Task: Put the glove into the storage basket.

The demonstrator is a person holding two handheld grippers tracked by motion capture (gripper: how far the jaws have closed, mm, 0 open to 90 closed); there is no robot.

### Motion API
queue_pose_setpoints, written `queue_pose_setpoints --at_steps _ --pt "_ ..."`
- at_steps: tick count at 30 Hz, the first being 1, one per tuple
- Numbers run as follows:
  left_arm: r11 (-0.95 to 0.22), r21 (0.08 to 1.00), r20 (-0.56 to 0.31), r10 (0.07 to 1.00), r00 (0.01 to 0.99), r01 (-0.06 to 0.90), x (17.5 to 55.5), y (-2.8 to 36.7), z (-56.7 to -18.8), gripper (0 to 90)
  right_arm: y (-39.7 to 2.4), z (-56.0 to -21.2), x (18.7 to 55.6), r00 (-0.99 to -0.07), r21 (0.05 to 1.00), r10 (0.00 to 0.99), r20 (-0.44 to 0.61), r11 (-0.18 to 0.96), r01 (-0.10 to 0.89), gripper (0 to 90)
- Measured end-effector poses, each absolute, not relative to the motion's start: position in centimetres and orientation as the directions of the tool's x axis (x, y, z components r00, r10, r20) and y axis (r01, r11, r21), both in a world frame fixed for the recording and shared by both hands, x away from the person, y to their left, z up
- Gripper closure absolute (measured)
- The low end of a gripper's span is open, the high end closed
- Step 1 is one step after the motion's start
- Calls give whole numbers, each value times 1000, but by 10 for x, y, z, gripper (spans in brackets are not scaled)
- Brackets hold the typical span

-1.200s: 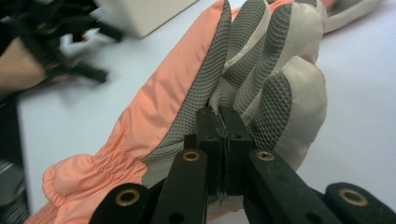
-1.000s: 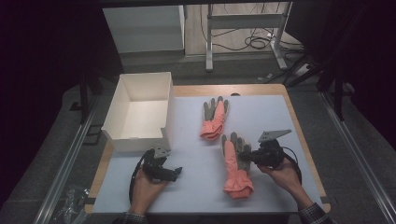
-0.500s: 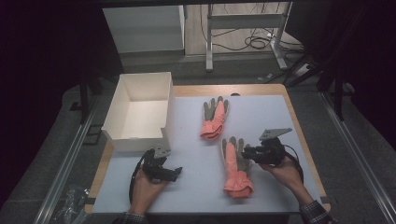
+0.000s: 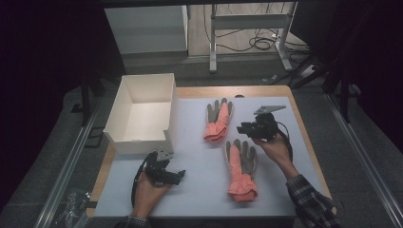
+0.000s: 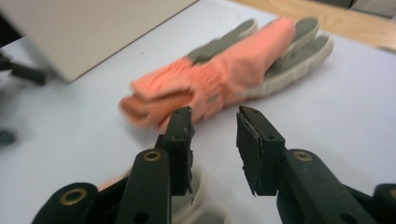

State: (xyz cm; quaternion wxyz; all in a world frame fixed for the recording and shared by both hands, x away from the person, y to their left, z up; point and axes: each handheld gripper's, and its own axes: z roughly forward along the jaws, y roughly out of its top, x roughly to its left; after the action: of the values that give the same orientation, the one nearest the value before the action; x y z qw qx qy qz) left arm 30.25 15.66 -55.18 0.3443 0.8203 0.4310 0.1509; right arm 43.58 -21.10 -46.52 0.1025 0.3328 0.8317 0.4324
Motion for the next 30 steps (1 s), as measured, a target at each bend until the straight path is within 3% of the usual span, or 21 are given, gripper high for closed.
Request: queue_pose_setpoints --at_steps 9,17,22,27,28,30 --pt "-396 693 -47 809 585 603 303 157 -552 21 -178 -475 482 -727 785 680 95 397 475 551" --pt "-395 693 -48 810 585 603 303 157 -552 21 -162 -493 504 -705 782 695 138 361 508 449" --pt "-395 693 -47 810 585 603 303 157 -552 21 -156 -501 511 -704 762 699 127 385 520 450" --pt "-395 693 -48 810 585 603 303 157 -552 21 -154 -511 513 -684 732 712 159 380 566 683" --pt "-395 693 -48 810 585 603 303 157 -552 20 -154 -511 513 -684 732 712 159 380 566 683" --pt "-395 693 -48 810 585 603 303 157 -552 21 -155 -512 513 -667 732 727 163 364 576 810"
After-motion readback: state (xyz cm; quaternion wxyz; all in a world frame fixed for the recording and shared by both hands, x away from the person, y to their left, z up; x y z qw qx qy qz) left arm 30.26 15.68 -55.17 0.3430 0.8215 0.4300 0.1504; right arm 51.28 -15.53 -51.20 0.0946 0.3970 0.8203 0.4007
